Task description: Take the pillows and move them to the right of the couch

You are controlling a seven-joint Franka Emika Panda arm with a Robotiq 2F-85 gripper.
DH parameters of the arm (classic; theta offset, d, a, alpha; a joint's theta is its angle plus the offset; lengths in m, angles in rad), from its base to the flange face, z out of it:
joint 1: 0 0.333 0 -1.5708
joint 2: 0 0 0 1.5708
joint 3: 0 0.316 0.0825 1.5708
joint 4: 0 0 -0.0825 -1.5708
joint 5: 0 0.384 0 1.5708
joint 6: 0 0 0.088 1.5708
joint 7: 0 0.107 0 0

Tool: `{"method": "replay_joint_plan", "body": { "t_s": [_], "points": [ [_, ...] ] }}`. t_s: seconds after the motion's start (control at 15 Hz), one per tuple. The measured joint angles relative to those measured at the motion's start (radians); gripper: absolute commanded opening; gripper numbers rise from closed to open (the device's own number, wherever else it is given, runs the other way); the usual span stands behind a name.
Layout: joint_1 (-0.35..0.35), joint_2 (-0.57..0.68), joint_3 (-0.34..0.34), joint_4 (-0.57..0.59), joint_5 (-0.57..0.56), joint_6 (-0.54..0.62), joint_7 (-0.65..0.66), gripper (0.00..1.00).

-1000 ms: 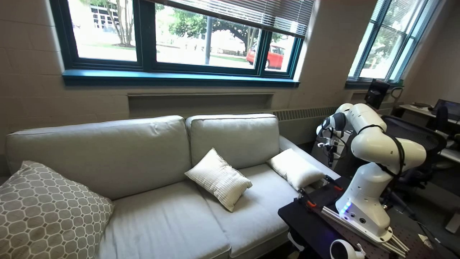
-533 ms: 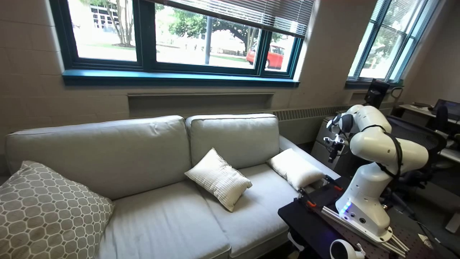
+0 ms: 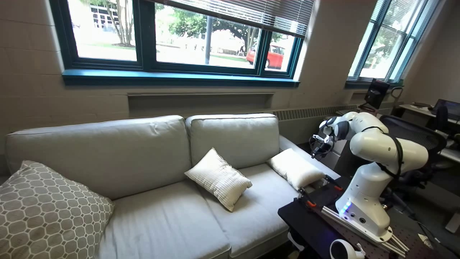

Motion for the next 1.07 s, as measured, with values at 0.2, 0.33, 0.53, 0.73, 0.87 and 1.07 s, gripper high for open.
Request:
{"method": "replay_joint_plan", "body": {
  "t_s": [0.2, 0.33, 0.53, 0.73, 0.87, 1.07],
  "points": [
    [0.017, 0.005, 0.062, -0.019, -0.034, 0.105, 0.107, 1.0],
    [0.031, 0.005, 0.085, -0.027, -0.058, 0.137, 0.163, 1.0],
    [0.054, 0.006, 0.099, -0.045, -0.089, 0.174, 0.218, 1.0],
    [0.071, 0.006, 0.1, -0.072, -0.117, 0.202, 0.254, 1.0],
    [0.076, 0.007, 0.099, -0.094, -0.137, 0.206, 0.266, 1.0],
    [0.077, 0.007, 0.096, -0.123, -0.161, 0.206, 0.268, 0.67]
  ]
}}
